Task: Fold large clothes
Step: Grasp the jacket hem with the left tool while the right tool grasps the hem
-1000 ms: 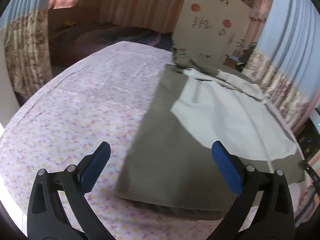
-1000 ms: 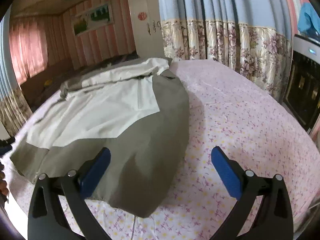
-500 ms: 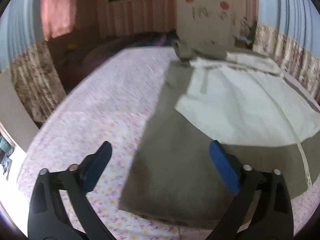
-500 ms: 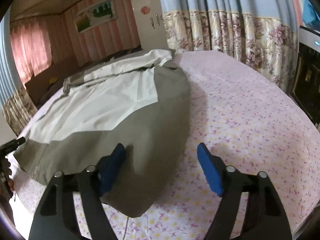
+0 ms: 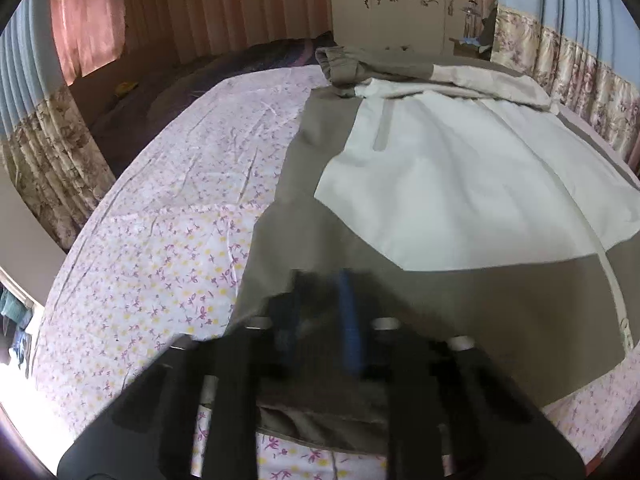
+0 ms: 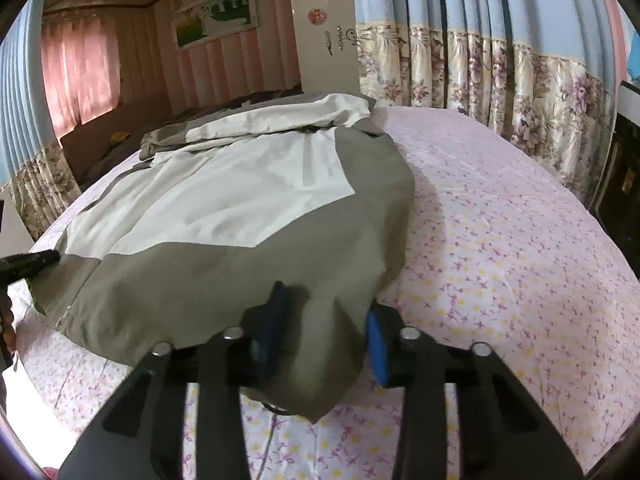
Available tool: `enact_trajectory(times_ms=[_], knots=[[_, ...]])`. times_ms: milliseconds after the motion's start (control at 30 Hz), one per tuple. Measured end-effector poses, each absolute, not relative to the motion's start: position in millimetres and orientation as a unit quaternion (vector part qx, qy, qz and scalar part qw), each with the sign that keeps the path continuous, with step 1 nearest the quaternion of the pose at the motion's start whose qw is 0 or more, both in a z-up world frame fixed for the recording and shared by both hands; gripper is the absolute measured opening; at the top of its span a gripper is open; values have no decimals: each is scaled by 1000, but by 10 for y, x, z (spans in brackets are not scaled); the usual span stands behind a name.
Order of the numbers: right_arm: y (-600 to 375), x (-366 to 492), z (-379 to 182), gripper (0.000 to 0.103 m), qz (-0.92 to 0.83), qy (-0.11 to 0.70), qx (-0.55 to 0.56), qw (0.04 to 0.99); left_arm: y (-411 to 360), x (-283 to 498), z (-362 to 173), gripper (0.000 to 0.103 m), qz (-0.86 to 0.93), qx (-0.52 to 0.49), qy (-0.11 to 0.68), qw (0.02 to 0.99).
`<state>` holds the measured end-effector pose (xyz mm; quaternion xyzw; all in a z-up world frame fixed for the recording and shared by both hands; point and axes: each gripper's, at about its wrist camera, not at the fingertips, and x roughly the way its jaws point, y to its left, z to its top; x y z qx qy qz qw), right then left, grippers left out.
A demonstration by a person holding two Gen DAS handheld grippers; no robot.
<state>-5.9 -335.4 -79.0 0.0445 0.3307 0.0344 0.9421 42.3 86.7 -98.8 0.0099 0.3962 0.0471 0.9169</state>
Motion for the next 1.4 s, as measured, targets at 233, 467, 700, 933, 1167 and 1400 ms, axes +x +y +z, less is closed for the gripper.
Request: enact_trajectory(times_ms=[233,467,700,933,1167,1400], knots=[[-3357,-103,-619,15,59,309,49,948,721,415,-784,0,8,0,366,931],[-3434,-184,-458,14,73,280,74,954,667,194,-524,0,25,12,298,954],[-3438,-214,-541,15,72,278,79,955,1062,139,-793,75,50,-19,329,943],[-3411,-249,-648,20,59,281,87,954,995,162,-1005,62,20,-20,355,934],[-3408,-182,-687,19,58,311,86,945,838,276,-1021,0,-37,-30,388,920],[-3378,-102,-551,14,57,316,66,945,513,326,-677,0,-69,-13,347,935]])
